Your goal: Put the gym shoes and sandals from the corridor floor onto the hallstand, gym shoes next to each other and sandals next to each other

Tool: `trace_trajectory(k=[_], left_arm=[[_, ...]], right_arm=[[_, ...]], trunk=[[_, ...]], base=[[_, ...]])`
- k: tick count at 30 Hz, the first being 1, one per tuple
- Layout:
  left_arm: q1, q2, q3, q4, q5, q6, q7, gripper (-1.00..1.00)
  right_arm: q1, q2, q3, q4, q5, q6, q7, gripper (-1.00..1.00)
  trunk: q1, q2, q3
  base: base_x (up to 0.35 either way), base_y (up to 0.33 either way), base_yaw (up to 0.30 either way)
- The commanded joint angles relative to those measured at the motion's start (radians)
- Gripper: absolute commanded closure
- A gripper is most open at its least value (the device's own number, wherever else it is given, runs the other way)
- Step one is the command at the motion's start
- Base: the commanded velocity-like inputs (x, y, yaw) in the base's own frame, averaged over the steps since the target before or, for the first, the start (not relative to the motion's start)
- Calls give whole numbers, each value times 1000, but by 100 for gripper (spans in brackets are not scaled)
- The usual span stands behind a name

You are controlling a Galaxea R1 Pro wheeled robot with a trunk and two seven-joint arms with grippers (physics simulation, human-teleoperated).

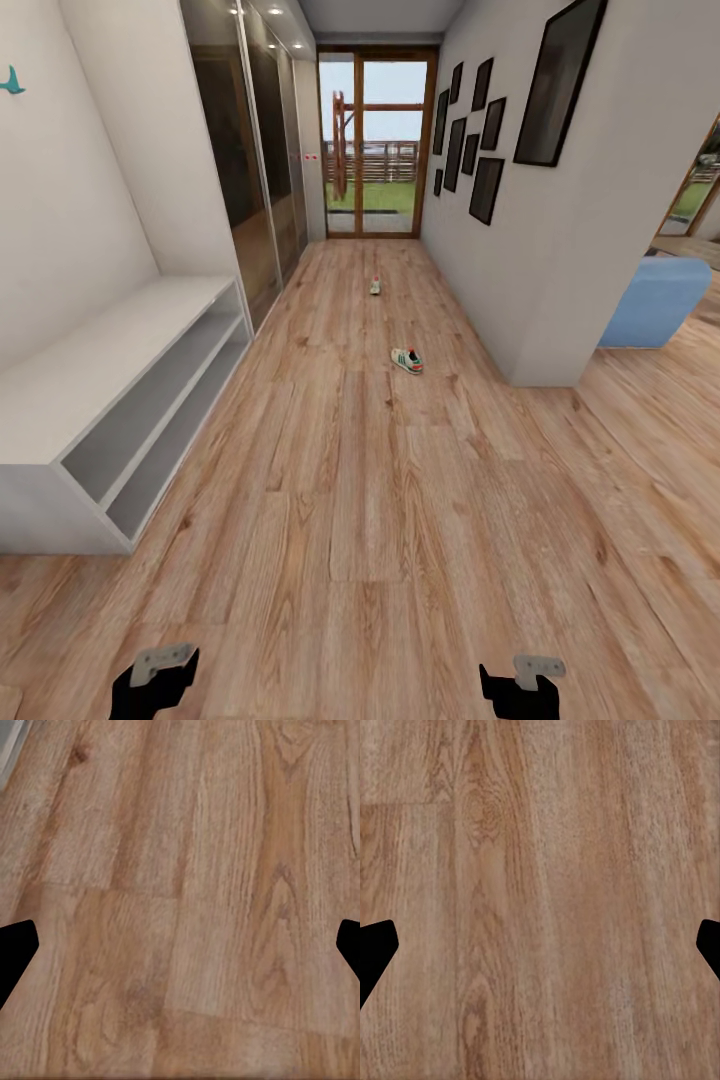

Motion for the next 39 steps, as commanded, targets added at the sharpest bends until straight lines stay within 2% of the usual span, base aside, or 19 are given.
trace_trajectory(k=[1,8,39], left_arm=[[0,-1,8,2,-5,-7,-6,-100],[5,-3,8,13,-4,-45,2,-100],[2,-9,11,34,-2,-52,2,-100]], right_arm=[[-1,0,-1,1,-4,-4,1,-100],[-1,0,-1,1,-4,-4,1,-100],[-1,0,-1,1,-4,-4,1,-100]], trunk=[[0,0,-1],[0,0,-1],[0,0,-1]], base=[[0,0,0],[91,0,0],[333,-31,0]])
